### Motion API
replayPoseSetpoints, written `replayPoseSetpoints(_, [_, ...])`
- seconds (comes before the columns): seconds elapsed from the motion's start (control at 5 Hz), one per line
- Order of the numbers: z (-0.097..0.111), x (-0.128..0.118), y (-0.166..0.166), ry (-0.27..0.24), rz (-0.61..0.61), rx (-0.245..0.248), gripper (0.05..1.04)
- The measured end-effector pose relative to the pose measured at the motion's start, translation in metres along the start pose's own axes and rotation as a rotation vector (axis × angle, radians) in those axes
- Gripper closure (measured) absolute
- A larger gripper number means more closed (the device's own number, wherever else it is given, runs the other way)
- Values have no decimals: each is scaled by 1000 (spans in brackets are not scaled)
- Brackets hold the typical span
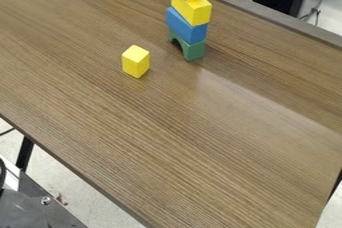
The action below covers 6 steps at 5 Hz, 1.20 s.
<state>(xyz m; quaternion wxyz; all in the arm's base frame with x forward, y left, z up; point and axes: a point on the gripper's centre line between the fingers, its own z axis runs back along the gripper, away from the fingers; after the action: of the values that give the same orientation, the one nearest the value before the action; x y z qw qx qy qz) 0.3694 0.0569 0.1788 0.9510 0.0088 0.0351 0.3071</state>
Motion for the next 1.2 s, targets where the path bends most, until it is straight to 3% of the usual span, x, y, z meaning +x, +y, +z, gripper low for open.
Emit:
replayPoseSetpoints(0.6, [-4,6,-1,-1,5,4,513])
replayPoseSetpoints(0.8, [-4,8,2,0,13,3,453])
replayPoseSetpoints(1.0, [-4,11,4,-17,28,14,159])
replayPoseSetpoints(1.2, [-4,13,4,-35,36,18,79])
